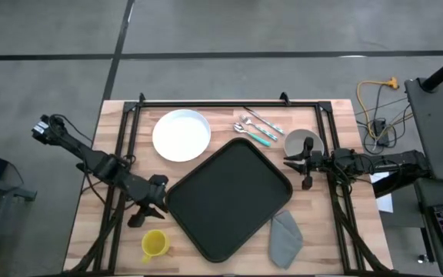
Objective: Set up tray
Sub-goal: Put the yellow cup on the black tray
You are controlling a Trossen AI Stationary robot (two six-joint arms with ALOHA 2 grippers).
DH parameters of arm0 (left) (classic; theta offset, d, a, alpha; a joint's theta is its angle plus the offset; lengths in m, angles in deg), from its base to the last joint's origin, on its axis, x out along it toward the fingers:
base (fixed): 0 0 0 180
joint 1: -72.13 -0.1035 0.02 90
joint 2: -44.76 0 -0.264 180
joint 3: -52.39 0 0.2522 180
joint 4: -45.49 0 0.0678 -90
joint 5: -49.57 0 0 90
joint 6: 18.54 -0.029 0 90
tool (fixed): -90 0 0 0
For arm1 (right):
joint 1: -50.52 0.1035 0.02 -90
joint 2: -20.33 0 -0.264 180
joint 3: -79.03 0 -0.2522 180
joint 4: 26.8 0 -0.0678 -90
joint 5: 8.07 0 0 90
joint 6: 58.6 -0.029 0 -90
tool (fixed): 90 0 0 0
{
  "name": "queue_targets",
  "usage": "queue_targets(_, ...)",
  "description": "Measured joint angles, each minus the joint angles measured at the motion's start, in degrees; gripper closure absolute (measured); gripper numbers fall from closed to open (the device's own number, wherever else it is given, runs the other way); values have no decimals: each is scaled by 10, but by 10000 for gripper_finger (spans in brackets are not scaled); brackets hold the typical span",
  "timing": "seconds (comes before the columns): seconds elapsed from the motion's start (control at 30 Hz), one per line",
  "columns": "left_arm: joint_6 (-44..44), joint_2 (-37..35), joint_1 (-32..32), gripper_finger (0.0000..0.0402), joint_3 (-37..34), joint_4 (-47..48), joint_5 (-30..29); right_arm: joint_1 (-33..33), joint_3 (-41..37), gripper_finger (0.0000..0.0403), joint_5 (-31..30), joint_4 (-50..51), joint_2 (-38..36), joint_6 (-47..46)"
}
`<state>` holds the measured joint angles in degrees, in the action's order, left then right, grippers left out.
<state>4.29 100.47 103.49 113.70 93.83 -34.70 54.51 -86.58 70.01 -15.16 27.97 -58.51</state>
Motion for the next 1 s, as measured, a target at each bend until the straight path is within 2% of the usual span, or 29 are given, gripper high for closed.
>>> queue_targets(0.2,32,19,44,313,17,5,-18,0,0,335,0,0,0,1)
queue_targets(0.5,165,35,85,313,14,55,-73,0,0,335,0,0,0,1)
queue_targets(0.8,217,73,93,313,32,98,-74,0,0,335,0,0,0,1)
queue_targets(1.0,219,108,103,313,60,119,-74,0,0,335,0,0,0,0)
